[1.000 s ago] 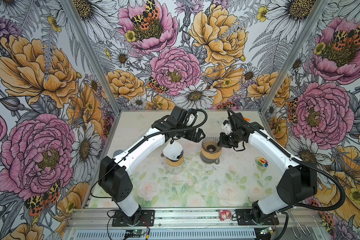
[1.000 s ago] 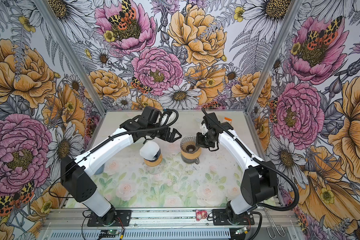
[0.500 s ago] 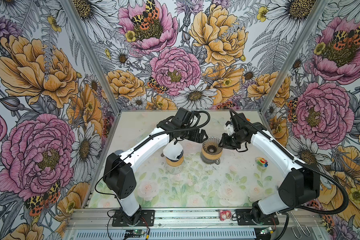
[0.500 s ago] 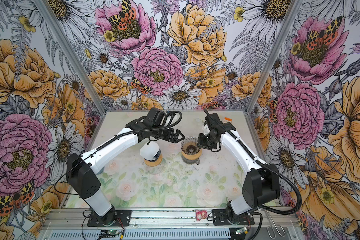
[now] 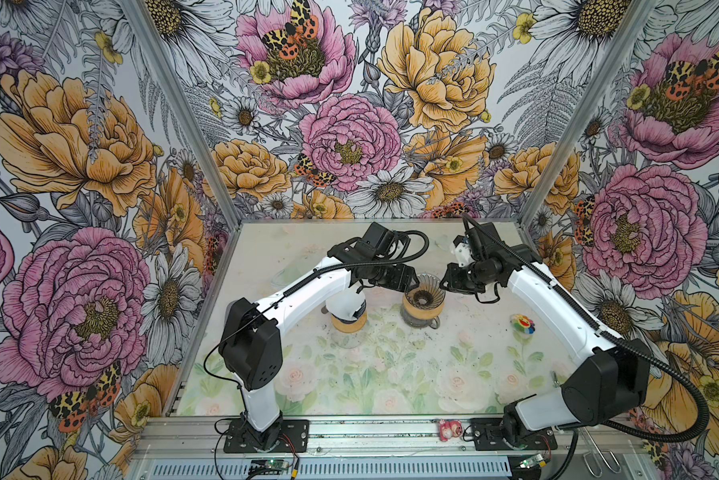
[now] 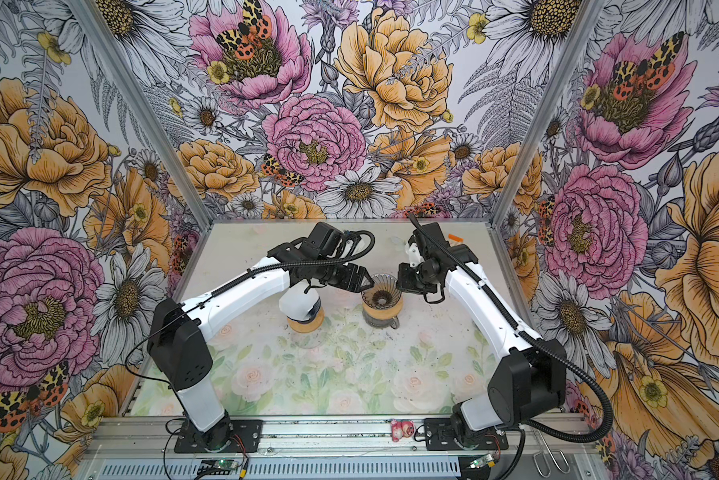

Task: Place the coffee filter in the dripper
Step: 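Hold the glass dripper with the right gripper while the left gripper approaches, then close the left gripper on the dripper rim while the right gripper holds it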

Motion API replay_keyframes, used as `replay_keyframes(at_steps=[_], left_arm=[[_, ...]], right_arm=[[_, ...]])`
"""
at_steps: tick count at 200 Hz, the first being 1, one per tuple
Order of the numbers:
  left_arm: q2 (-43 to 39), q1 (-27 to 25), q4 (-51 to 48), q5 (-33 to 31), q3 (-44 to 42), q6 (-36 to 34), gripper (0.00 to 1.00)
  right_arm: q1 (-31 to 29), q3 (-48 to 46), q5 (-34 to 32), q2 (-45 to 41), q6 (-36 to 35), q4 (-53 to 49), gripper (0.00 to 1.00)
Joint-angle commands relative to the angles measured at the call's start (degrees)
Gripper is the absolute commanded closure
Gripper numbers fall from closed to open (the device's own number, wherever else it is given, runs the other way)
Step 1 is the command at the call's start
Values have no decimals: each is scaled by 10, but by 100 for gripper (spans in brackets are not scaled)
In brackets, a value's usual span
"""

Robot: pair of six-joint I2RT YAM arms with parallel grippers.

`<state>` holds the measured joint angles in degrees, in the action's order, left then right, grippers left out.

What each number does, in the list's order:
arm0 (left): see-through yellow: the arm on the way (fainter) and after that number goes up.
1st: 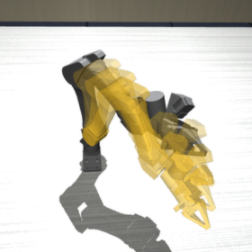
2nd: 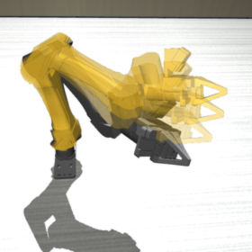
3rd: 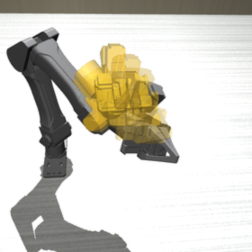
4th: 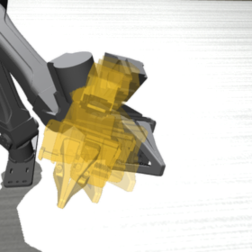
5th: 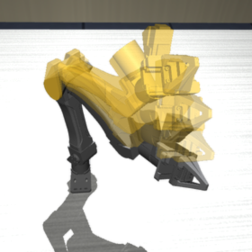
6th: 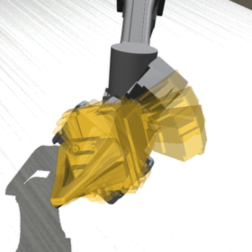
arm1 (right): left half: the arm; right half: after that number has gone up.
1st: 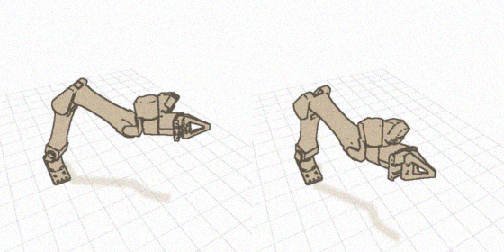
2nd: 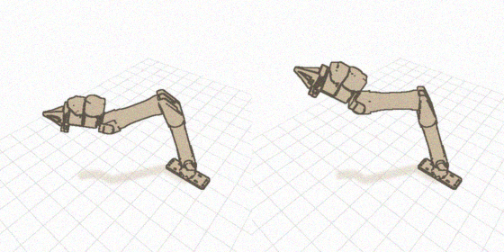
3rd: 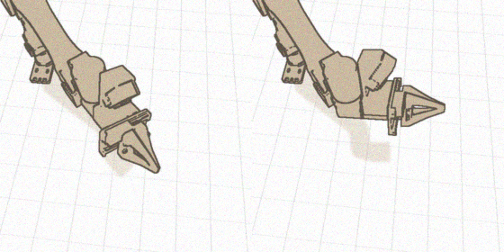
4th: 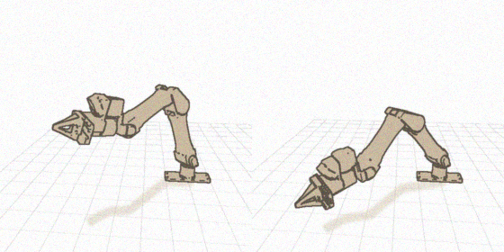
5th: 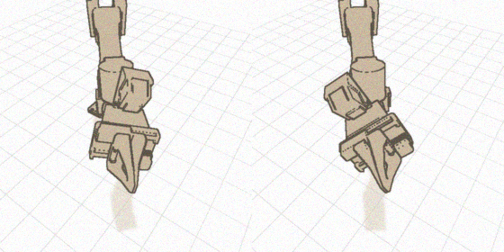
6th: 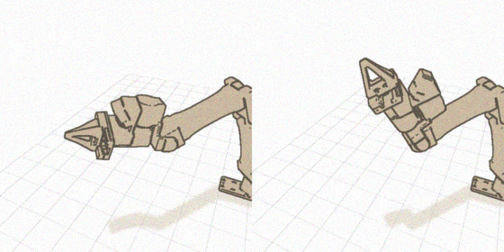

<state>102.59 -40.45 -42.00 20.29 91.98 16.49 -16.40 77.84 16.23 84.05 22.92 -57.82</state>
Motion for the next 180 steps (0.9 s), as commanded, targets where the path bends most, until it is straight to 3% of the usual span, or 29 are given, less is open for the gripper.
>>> replay_keyframes(at_steps=[1, 38, 79, 98, 148, 180], left_arm=[[8, -3, 5, 13, 14, -1, 38], [12, 1, 5, 16, 15, -2, 51], [34, 4, 5, 13, 15, -2, 54], [38, 3, 4, 16, 15, -1, 62], [44, 4, 5, 10, 16, 3, 63], [46, 4, 4, 11, 21, 4, 72]], right_arm=[[2, -2, -12, 0, -12, 14, 75], [3, -5, -10, 11, -14, 18, 76], [3, -8, -11, 19, -16, 22, 79], [3, -9, -12, 22, -15, 24, 80], [5, -10, -15, 27, -17, 29, 82], [6, -12, -15, 27, -16, 31, 83]])
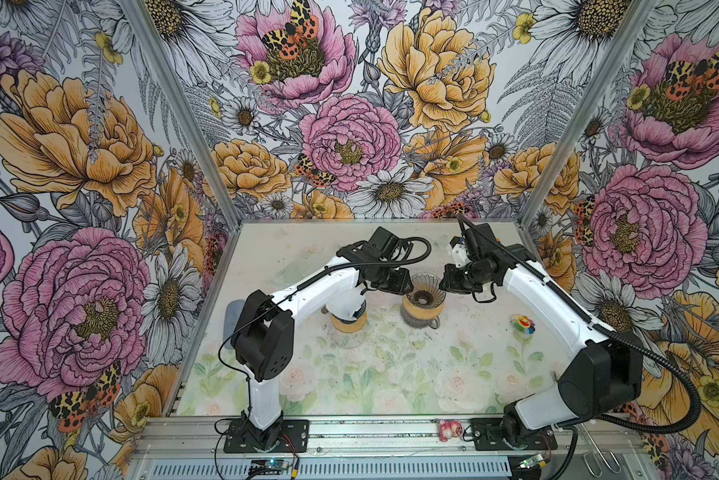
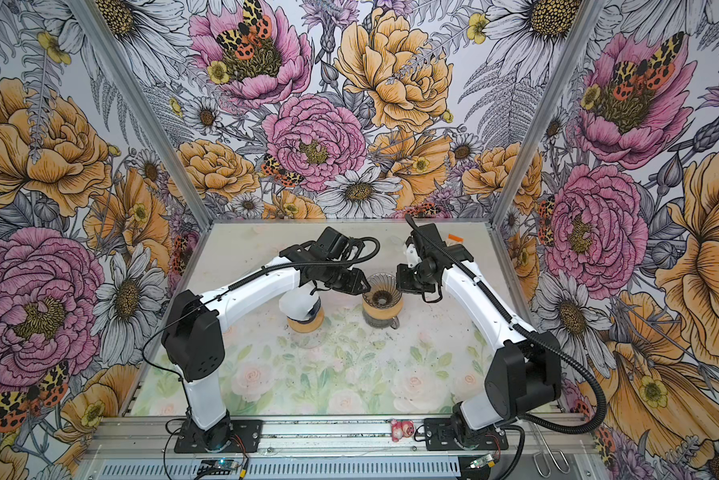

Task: Place the coffee filter in the dripper
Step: 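Close the left gripper on the dripper rim while the right gripper holds it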

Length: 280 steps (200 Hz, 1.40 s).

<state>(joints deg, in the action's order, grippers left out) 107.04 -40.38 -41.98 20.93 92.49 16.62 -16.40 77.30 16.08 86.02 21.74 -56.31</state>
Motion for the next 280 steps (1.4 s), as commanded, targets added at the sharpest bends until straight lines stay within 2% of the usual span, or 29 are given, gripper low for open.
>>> replay_keyframes(at_steps=[1, 134, 171, 280], left_arm=[[2, 3, 4, 4, 16, 3, 73], [24, 5, 4, 1, 28, 12, 77], [28, 8, 4, 0, 30, 15, 83], [31, 6, 4, 5, 19, 13, 85]], right_arm=[[6, -7, -14, 8, -4, 16, 83], [13, -3, -10, 26, 0, 17, 84], [13, -1, -8, 34, 0, 17, 86], [12, -27, 0, 24, 6, 27, 89]])
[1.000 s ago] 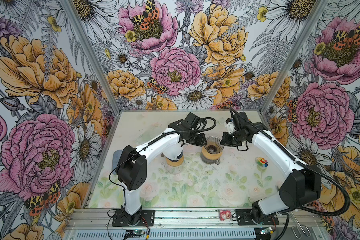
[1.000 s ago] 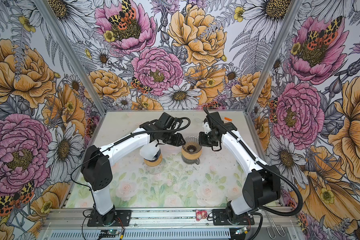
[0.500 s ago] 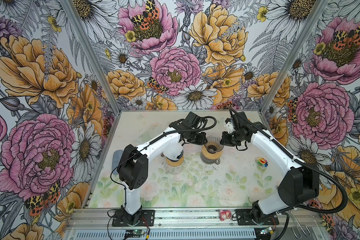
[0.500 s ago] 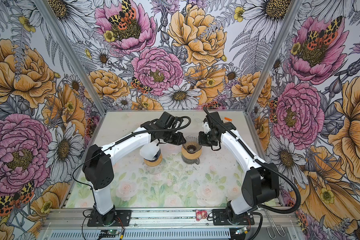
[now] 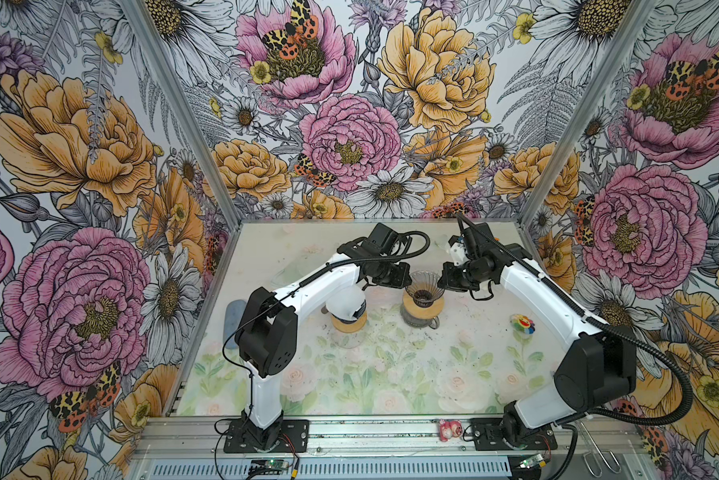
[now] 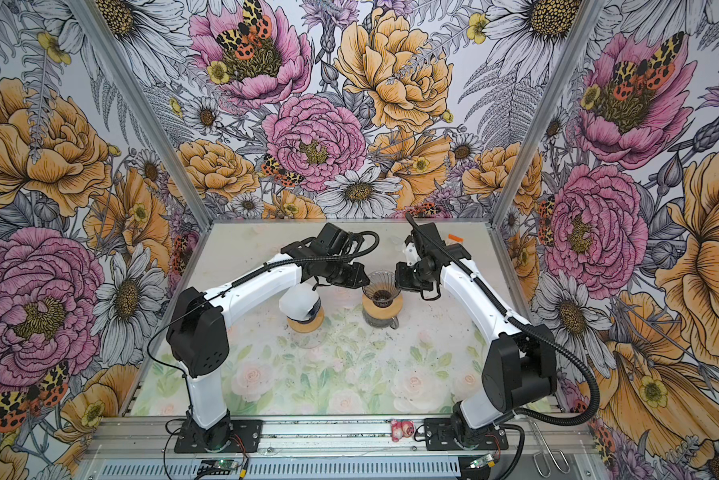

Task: Place the coffee filter in the dripper
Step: 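Close the left gripper on the dripper rim while the right gripper holds it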

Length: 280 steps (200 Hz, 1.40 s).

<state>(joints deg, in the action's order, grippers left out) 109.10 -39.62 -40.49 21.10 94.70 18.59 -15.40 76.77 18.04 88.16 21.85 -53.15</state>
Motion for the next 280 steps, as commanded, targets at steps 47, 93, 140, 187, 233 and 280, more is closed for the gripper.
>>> replay_keyframes(at_steps=[47, 93, 140, 187, 233, 280], left_arm=[[8, -5, -11, 3, -5, -10, 85], [7, -7, -12, 5, -9, -12, 85], [8, -12, -11, 5, -3, -12, 85], [7, -13, -11, 6, -1, -10, 85], [11, -13, -11, 14, 6, -10, 85], [17, -13, -11, 23, 8, -8, 85]], right_arm=[[3, -59, -10, -21, 24, 25, 90], [2, -92, -3, -44, 31, 45, 91], [2, -118, 2, -47, 43, 61, 91], [2, -134, 1, -48, 49, 72, 92], [2, -155, 0, -47, 53, 80, 92], [2, -169, -10, -47, 57, 82, 92]])
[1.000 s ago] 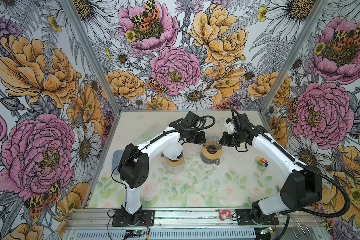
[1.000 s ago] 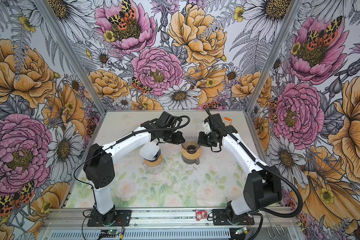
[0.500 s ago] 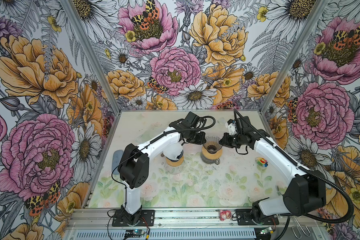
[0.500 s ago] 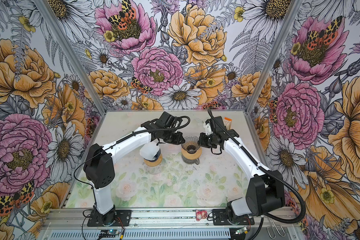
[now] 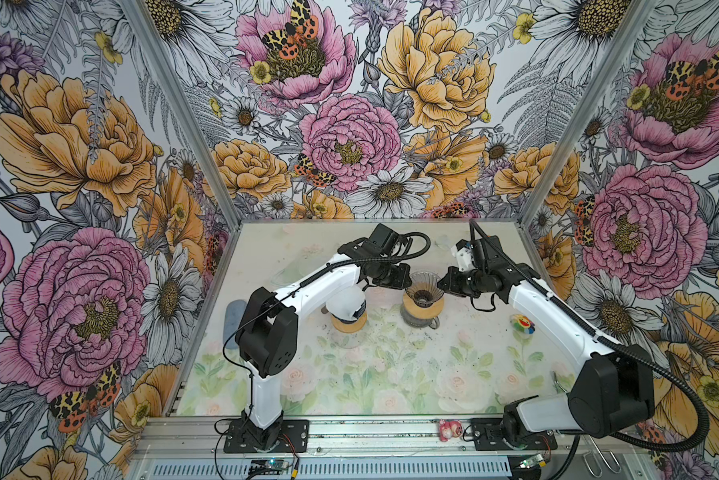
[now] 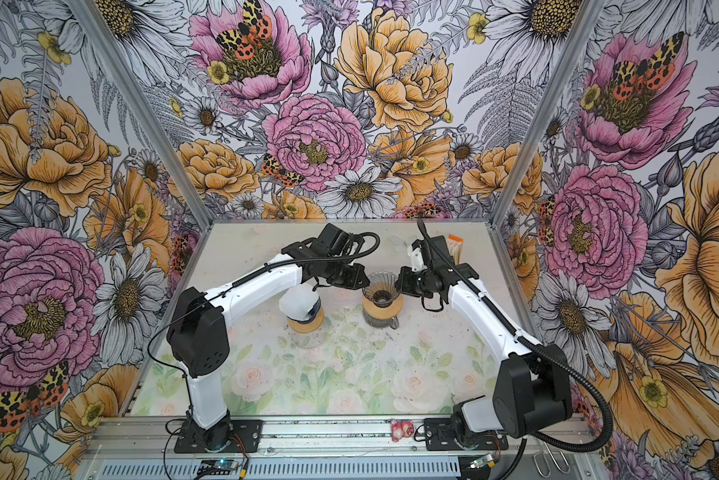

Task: Place the coffee filter in the dripper

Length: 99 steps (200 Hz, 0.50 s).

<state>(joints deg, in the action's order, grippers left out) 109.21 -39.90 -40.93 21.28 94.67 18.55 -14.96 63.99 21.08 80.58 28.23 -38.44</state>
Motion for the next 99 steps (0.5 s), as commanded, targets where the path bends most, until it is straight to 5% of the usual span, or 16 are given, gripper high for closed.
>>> replay_keyframes(at_steps=[1, 99], left_arm=[[16, -10, -6, 21, 9, -8, 85], [16, -12, -6, 20, 7, -6, 85]], right_arm=[[-2, -42, -41, 28, -6, -65, 92], [-3, -57, -48, 25, -4, -59, 93]])
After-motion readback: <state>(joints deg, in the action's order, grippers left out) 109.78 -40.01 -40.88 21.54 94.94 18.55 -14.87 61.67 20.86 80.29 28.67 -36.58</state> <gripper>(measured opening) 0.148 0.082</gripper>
